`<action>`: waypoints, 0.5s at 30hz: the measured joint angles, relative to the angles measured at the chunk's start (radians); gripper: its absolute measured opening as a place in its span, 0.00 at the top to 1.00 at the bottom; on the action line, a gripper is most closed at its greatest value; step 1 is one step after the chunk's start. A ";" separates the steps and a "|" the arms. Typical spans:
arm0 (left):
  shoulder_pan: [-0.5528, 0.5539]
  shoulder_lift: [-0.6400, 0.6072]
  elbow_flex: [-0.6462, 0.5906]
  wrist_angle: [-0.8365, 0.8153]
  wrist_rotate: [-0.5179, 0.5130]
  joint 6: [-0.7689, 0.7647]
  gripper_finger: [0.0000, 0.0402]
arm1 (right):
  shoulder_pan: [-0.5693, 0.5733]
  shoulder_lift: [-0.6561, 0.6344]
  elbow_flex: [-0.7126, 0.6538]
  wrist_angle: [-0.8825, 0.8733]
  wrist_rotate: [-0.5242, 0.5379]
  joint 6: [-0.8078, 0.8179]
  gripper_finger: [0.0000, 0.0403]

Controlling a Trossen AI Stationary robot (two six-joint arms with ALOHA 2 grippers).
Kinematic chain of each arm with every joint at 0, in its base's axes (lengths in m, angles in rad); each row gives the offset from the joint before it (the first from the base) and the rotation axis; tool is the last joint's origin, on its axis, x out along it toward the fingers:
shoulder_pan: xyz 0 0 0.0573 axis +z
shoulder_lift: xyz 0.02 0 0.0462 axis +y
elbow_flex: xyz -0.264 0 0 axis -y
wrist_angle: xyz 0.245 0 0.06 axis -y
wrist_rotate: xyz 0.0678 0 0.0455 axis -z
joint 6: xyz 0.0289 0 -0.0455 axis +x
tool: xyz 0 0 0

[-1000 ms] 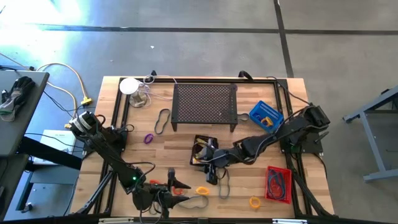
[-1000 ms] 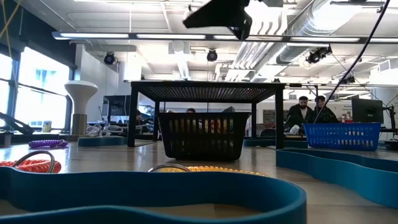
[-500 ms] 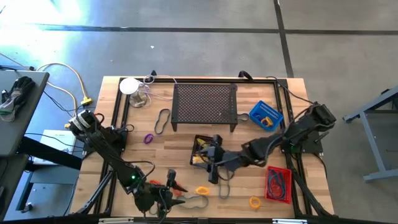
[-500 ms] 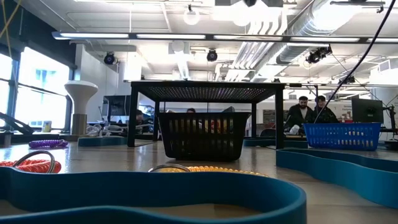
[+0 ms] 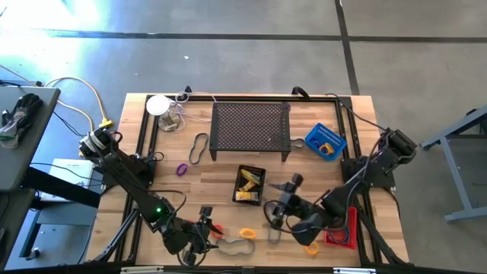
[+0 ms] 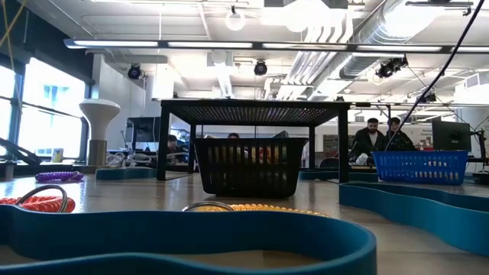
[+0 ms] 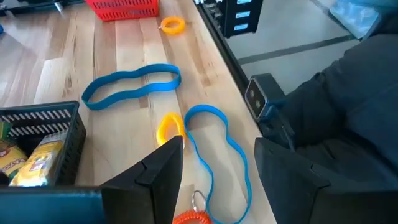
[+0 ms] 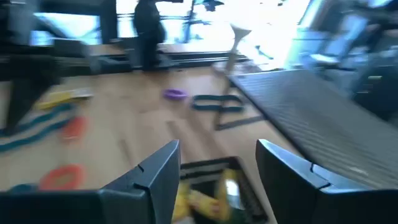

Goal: Pick & Place Office Desk Supplies
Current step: Put the orange spring keychain into the blue bin

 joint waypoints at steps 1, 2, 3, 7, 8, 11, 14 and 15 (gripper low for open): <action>0.002 0.000 0.000 -0.019 0.000 -0.001 0.52 | 0.013 0.000 0.000 -0.044 0.040 0.038 0.51; 0.004 0.000 0.000 -0.042 0.001 -0.006 0.52 | 0.027 -0.002 0.000 -0.088 0.075 0.076 0.51; 0.005 0.000 0.000 -0.061 0.002 -0.019 0.52 | 0.041 -0.005 0.000 -0.131 0.107 0.117 0.51; 0.012 0.000 0.000 -0.092 0.002 -0.064 0.52 | 0.076 -0.012 0.000 -0.224 0.193 0.207 0.51; 0.013 -0.002 0.000 -0.101 0.002 -0.064 0.52 | 0.084 -0.010 0.000 -0.235 0.214 0.208 0.51; 0.013 -0.020 0.000 -0.157 0.002 -0.077 0.52 | 0.098 -0.011 -0.001 -0.233 0.253 0.190 0.51; 0.028 -0.050 0.000 -0.277 0.005 -0.170 0.52 | 0.096 -0.010 -0.001 -0.233 0.233 0.185 0.51; 0.037 -0.063 0.000 -0.325 0.009 -0.226 0.52 | 0.094 -0.010 -0.001 -0.233 0.228 0.185 0.51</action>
